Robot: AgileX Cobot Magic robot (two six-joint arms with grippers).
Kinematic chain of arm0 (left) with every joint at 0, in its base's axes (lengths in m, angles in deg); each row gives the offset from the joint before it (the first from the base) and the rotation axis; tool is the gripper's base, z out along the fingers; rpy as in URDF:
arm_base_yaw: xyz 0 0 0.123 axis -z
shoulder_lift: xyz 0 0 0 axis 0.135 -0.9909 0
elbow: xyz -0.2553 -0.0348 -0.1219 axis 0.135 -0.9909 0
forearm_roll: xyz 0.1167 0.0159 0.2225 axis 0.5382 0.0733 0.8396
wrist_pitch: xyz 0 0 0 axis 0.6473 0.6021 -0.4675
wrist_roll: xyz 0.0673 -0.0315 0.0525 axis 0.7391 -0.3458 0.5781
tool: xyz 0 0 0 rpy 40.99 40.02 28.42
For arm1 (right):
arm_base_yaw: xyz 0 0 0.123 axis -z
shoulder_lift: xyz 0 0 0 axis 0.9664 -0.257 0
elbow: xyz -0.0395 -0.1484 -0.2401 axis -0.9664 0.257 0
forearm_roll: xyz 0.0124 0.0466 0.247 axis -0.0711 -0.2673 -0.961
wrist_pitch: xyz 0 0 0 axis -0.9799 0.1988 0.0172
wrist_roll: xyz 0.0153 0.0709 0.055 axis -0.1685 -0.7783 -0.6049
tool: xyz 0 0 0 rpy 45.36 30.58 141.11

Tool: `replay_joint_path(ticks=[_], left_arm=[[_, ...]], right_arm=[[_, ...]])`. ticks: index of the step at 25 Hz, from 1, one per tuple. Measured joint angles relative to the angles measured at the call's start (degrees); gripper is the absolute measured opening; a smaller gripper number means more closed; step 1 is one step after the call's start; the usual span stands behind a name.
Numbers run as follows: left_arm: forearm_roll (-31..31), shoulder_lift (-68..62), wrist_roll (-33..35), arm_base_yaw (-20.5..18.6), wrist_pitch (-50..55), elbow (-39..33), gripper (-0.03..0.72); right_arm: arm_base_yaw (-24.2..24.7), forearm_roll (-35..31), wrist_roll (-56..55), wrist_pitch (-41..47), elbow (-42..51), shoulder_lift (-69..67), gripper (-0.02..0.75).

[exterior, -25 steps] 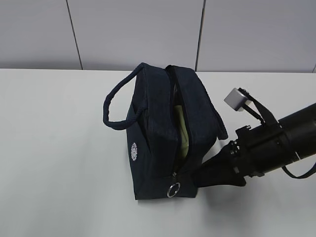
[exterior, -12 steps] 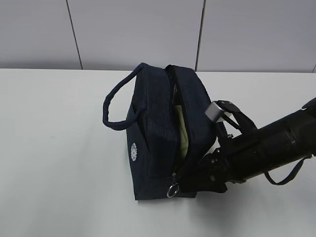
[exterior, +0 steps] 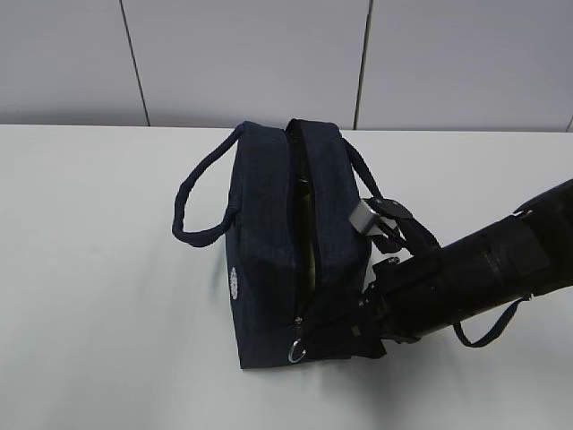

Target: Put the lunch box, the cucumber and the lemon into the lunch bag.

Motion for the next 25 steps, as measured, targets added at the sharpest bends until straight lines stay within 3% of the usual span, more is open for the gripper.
replay_joint_path(ticks=[7,13,25], left_arm=[[0.0,0.0,-0.01,0.0,0.0,0.0,0.238],[-0.03,0.0,-0.11,0.0,0.0,0.0,0.238],[-0.03,0.0,-0.11,0.0,0.0,0.0,0.238]], right_arm=[[-0.53,-6.1,3.34,-1.65,-0.03,-0.87,0.384],[-0.53,-6.1,2.89,2.06,-0.03,-0.89,0.384],[-0.53,-0.07,-1.32,9.04,2.34,-0.89,0.384]])
